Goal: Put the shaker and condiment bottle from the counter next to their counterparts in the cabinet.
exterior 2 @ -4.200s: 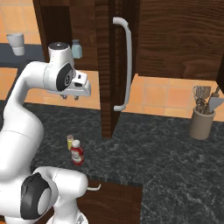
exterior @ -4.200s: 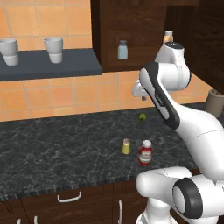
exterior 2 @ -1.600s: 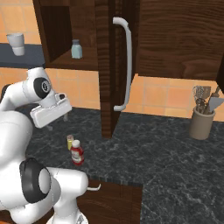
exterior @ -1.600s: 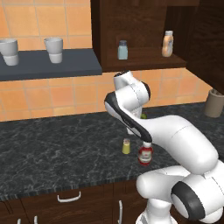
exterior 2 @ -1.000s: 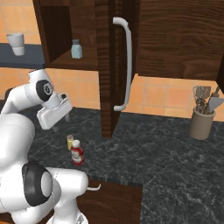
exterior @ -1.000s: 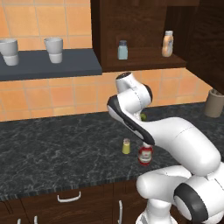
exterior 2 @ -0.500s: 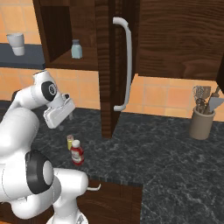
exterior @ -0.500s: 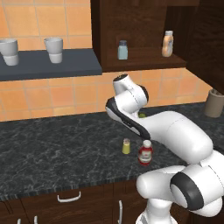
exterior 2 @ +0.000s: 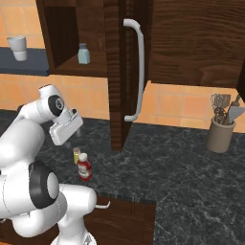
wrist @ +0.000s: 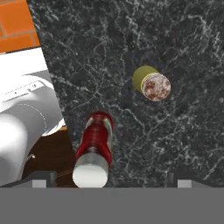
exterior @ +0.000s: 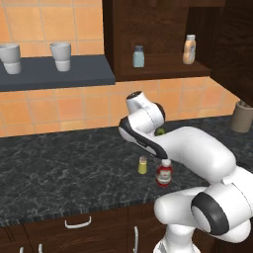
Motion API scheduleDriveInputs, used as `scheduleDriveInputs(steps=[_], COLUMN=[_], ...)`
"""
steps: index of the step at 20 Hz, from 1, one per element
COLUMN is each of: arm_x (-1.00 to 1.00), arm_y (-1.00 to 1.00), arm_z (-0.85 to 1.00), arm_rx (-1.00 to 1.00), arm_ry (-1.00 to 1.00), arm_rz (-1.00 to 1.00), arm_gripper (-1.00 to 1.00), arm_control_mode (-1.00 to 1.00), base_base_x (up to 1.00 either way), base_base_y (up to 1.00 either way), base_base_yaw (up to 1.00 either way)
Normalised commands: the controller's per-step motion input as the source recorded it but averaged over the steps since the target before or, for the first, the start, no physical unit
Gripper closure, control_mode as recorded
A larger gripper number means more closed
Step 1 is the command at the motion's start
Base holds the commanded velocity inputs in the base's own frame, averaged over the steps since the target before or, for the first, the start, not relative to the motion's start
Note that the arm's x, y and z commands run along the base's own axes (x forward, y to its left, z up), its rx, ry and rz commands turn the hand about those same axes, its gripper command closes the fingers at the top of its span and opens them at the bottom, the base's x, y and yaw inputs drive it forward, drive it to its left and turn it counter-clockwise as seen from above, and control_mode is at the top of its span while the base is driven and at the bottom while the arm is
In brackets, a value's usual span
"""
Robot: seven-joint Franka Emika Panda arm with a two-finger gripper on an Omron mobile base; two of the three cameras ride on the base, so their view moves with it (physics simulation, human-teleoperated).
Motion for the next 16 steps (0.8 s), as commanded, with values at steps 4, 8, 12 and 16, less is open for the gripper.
scheduleDriveInputs(steps=[4,8,12,16], arm_x=[-0.03,-0.13,-0.08,-0.01], arm_y=[0.00,0.00,0.00,0.00], arm_z=[-0.26,-0.19,-0.14,-0.08], arm_rx=[0.00,0.00,0.00,0.00], arm_ry=[0.00,0.00,0.00,0.00], arm_rz=[0.00,0.00,0.00,0.00], arm_gripper=[-1.00,-1.00,-1.00,-1.00], arm_control_mode=[-1.00,-1.00,-1.00,-1.00], base_base_x=[0.00,0.00,0.00,0.00], base_base_y=[0.00,0.00,0.00,0.00], base_base_yaw=[0.00,0.00,0.00,0.00])
